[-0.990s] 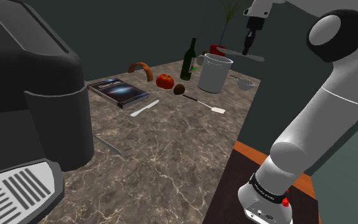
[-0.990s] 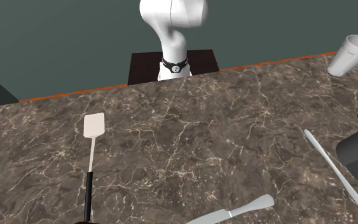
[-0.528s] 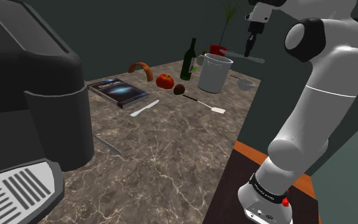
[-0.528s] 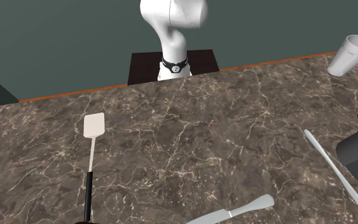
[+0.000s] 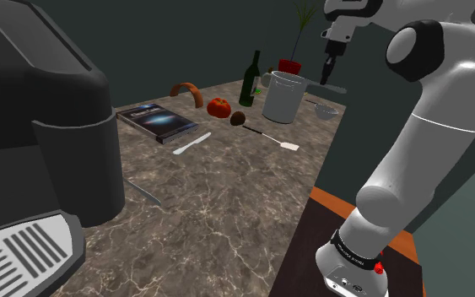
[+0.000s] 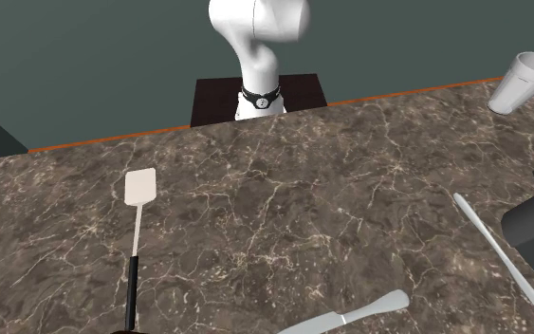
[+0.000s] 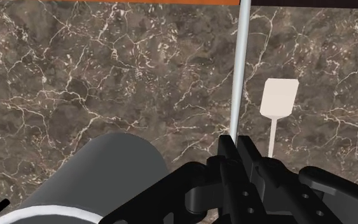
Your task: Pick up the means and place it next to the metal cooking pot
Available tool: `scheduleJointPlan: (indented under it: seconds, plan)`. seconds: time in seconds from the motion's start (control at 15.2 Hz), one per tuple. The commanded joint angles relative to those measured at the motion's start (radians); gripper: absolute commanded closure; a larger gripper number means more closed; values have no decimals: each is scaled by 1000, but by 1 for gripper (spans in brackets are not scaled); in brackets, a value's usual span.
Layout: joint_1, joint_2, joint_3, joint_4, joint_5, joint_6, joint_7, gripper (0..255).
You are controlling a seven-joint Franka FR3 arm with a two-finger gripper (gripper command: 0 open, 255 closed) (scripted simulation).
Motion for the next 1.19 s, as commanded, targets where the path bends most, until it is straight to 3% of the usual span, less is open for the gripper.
scheduleJointPlan:
  seconds: [0.0,1.12]
  plan:
    - [2,-6,1,-33,-3,28,3,255]
    - [11,-35,7,-295,-17,264,19,255]
